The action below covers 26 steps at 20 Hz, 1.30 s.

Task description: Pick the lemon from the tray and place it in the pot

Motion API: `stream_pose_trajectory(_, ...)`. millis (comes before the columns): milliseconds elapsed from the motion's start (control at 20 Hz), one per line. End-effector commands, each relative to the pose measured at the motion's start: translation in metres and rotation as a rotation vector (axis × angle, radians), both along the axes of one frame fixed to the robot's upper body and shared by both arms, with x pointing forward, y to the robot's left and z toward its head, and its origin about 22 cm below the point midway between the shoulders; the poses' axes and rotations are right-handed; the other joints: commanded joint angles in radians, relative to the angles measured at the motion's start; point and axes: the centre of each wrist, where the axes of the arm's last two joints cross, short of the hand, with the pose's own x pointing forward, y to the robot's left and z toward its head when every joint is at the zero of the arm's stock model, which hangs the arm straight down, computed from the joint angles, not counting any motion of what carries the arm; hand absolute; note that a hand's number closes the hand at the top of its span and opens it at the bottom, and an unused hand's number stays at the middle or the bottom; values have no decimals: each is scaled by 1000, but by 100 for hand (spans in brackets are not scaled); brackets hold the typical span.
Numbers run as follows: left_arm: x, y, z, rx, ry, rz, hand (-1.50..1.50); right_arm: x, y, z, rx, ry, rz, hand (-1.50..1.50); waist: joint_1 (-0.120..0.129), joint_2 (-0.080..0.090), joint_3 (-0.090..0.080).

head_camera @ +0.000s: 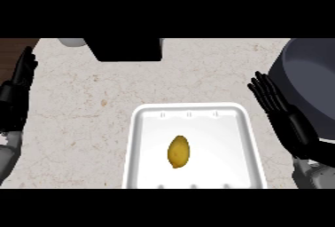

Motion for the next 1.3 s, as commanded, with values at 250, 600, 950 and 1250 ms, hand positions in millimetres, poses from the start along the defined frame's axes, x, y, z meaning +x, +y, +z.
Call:
stream_pose_trajectory(250,-4,-30,-4,-349,76,-30,0,9,-9,-25,-50,-28,-483,150,-3,5,-22)
stream_pose_trajectory(600,-10,-42,-3,-426,139,-60,0,-29,38,-73,-258,-189,-606,-150,-11,4,-21)
stream_pose_trajectory(950,-13,-56,2,-425,111,-23,0,-57,42,-38,-402,-169,-443,-150,-17,4,-22)
stream_pose_trajectory(1250,-22,-35,-14,-416,150,-30,0,-56,50,-9,-702,45,-237,-150,-9,3,-27)
